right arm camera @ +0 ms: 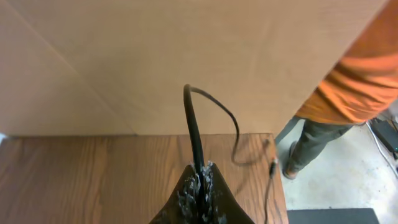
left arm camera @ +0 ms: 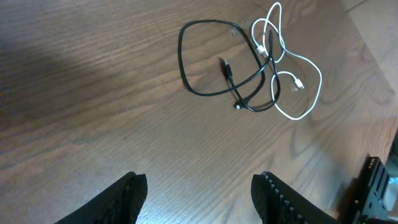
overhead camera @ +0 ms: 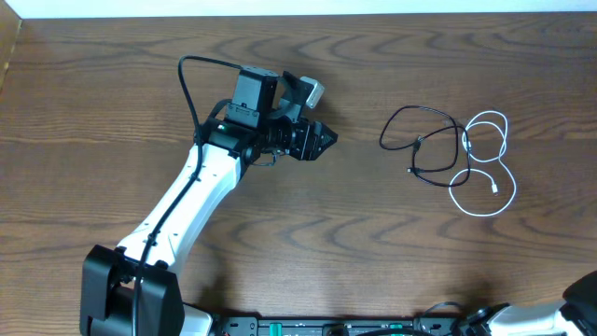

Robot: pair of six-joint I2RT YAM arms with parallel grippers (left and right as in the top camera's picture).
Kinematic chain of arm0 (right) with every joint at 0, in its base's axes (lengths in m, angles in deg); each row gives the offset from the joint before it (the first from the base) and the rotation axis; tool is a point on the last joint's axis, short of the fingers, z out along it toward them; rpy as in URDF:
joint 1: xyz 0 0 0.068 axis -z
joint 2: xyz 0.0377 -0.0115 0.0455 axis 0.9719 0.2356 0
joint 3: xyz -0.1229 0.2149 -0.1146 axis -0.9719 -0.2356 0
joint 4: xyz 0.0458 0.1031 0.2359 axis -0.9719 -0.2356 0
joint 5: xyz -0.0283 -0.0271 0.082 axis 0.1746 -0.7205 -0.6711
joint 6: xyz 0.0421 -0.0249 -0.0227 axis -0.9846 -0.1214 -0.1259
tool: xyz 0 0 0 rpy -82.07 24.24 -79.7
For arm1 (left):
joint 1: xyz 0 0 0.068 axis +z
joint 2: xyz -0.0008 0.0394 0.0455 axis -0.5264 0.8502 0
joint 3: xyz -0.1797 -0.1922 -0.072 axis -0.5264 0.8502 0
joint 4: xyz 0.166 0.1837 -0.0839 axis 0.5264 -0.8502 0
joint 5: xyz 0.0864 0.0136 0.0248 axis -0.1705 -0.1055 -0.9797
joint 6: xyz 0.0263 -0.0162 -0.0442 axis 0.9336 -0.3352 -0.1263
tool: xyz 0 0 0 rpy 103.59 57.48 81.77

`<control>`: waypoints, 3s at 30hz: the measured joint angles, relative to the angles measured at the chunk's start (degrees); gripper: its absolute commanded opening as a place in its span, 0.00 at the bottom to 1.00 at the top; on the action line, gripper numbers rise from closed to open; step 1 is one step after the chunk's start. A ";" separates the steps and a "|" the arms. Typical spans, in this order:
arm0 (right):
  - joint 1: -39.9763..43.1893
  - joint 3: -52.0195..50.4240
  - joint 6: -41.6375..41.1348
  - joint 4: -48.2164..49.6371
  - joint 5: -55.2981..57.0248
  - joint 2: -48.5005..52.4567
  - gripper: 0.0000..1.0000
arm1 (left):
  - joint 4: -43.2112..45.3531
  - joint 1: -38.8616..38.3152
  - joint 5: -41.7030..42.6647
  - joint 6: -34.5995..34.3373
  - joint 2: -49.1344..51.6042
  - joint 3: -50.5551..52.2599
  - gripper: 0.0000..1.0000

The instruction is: Untangle cables

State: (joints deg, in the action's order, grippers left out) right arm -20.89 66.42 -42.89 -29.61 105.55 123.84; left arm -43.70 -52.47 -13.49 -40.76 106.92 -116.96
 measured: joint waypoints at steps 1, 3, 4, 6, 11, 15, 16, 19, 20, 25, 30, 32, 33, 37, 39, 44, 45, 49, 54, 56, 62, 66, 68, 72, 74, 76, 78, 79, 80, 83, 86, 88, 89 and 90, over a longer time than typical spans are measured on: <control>-0.13 0.02 0.26 0.15 -0.13 0.76 0.01 | 0.11 -0.09 -0.17 0.00 0.00 0.13 0.59; -0.33 0.07 1.16 0.26 -0.76 3.87 0.01 | 0.42 -0.15 -0.31 0.00 0.00 0.61 0.59; -0.35 0.04 1.36 0.26 -1.07 4.85 0.01 | 0.48 -0.17 -0.33 0.00 0.00 0.83 0.59; -0.44 0.04 2.23 0.28 -1.53 8.33 0.01 | 0.79 -0.20 -0.35 0.00 0.00 1.44 0.59; -0.48 -0.02 3.45 0.20 -2.43 15.43 0.01 | 1.95 -0.20 -0.35 0.00 0.02 2.69 0.59; -0.31 -0.13 3.52 0.24 -2.64 18.56 0.01 | 2.19 -0.20 -0.35 -0.02 0.04 2.69 0.59; -0.09 -0.13 3.50 0.22 -2.67 19.06 0.01 | 2.21 -0.24 -0.35 -0.04 0.04 2.69 0.59; 1.20 -0.13 2.84 -0.46 -2.62 20.28 0.01 | 2.21 -0.50 -0.35 -0.04 0.04 2.69 0.59; 1.92 -0.15 2.49 -0.98 -2.62 20.65 0.01 | 2.21 -0.66 -0.35 -0.04 0.04 2.69 0.59; 6.12 -1.79 -0.02 -2.43 -2.64 22.51 0.01 | 3.06 -1.84 -0.35 -0.04 0.07 2.69 0.59; 9.25 -8.61 -1.36 0.44 -3.41 23.37 0.01 | 3.43 -2.45 -0.35 -0.02 0.07 2.69 0.59; 9.55 -11.58 -1.51 1.99 -3.65 23.39 0.01 | 3.54 -2.45 -0.35 -0.04 0.07 2.69 0.59; 9.60 -12.87 -1.60 2.69 -3.74 23.39 0.01 | 3.54 -2.45 -0.35 -0.02 0.07 2.69 0.59; 9.51 -18.43 -1.79 5.99 -4.15 23.43 0.01 | 3.54 -2.45 -0.35 -0.02 0.07 2.69 0.59; 9.38 -19.93 -1.79 6.99 -4.17 23.67 0.01 | 3.54 -2.45 -0.35 -0.04 0.07 2.69 0.59; 9.01 -21.57 -1.79 8.94 -4.20 23.71 0.01 | 4.39 -2.45 -0.37 -0.02 0.07 2.69 0.59; 8.98 -21.66 -1.79 9.05 -4.20 23.71 0.01 | 4.42 -2.45 -0.37 -0.02 0.07 2.69 0.59; 8.83 -21.77 -1.40 10.69 -6.93 23.71 0.01 | 4.59 -2.45 -0.37 -0.02 0.07 2.69 0.59; 8.50 -21.84 0.46 14.47 -17.55 23.71 0.01 | 4.83 -2.45 -0.44 -0.02 0.07 2.69 0.59; 7.30 -21.84 2.21 16.11 -19.71 23.61 0.01 | 5.16 -2.45 -0.52 -0.02 0.07 2.69 0.59; -0.02 -19.80 8.39 20.59 -21.97 21.33 0.01 | 5.97 -2.45 -0.55 -0.04 0.13 2.69 0.59; -5.29 -15.50 10.60 23.15 -24.57 18.91 0.01 | 5.97 -2.45 -0.55 -0.04 0.13 2.69 0.59; -8.31 -11.65 12.04 23.91 -25.83 17.68 0.01 | 5.99 -2.45 -0.55 -0.02 0.13 2.69 0.59; -12.13 -8.96 15.15 24.17 -27.02 15.74 0.01 | 6.01 -2.45 -0.55 -0.02 0.15 2.69 0.59; -13.49 -8.83 16.63 23.82 -27.10 15.28 0.01 | 6.01 -2.45 -0.55 -0.04 0.17 2.69 0.59; -14.25 -8.96 17.31 22.43 -26.18 15.32 0.01 | 6.03 -2.45 -0.55 -0.02 0.17 2.69 0.59; -14.29 -9.42 17.20 21.05 -24.22 15.39 0.01 | 6.03 -2.45 -0.55 -0.04 0.22 2.69 0.59; -14.16 -9.77 16.98 20.24 -22.69 15.39 0.01 | 6.01 -2.45 -0.55 -0.02 0.22 2.71 0.59; -13.92 -10.25 16.68 19.52 -20.81 15.39 0.01 | 6.01 -2.45 -0.55 -0.02 0.22 2.75 0.59; -12.87 -12.68 16.02 17.94 -15.39 15.39 0.01 | 6.03 -2.45 -0.55 -0.02 0.22 2.91 0.59; -10.93 -16.13 12.72 16.02 -10.99 15.39 0.01 | 6.01 -2.45 -0.55 -0.04 0.22 3.08 0.59; -9.27 -18.67 10.29 15.32 -9.11 15.41 0.01 | 6.01 -2.45 -0.55 -0.04 0.22 3.13 0.59; -8.02 -20.57 8.70 15.15 -7.96 15.41 0.01 | 6.01 -2.45 -0.55 -0.04 0.22 3.13 0.59; -7.39 -21.55 7.98 15.13 -7.50 15.41 0.01 | 6.01 -2.45 -0.55 -0.04 0.22 3.17 0.59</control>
State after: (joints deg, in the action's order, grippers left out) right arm -28.28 44.87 -34.92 -14.48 98.05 139.25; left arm -37.69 -54.92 -14.03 -40.80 107.14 -113.79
